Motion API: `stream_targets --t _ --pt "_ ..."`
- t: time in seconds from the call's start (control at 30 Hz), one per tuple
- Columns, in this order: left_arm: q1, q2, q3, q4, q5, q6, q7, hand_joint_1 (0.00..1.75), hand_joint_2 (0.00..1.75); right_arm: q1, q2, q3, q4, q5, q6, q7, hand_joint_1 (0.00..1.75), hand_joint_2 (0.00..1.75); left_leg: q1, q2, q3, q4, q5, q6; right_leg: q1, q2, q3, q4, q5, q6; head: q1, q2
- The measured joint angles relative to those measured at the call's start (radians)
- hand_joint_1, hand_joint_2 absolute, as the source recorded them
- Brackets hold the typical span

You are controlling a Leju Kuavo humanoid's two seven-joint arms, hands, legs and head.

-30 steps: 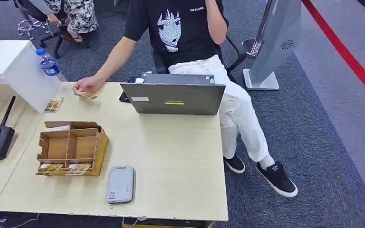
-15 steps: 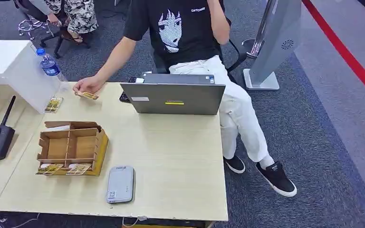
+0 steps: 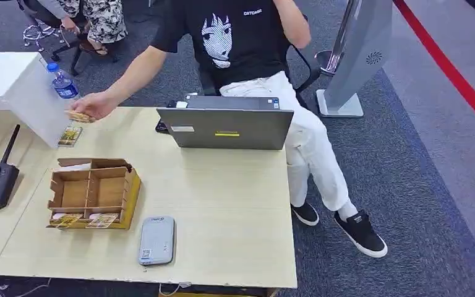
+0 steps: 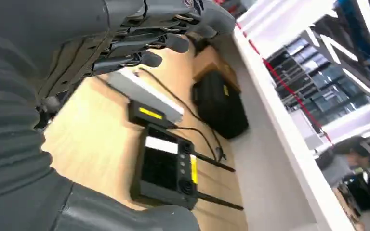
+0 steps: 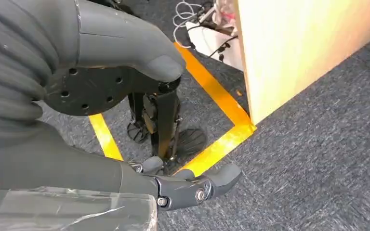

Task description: Pass the card to the sensor for recognition and then transmit it.

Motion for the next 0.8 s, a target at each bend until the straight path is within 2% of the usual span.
stream_targets --t 0.8 --pt "-0.21 0.27 -0.599 0.0 -0.55 0.135 0.101 0.0 1.75 -0.057 -0.091 -0.092 0.184 0.163 0.071 -0.088 0.0 1.75 0.0 0.0 0.0 0.0 0.0 0.0 0.0 0.0 0.0 0.0 0.0 0.0 0.0 0.0"
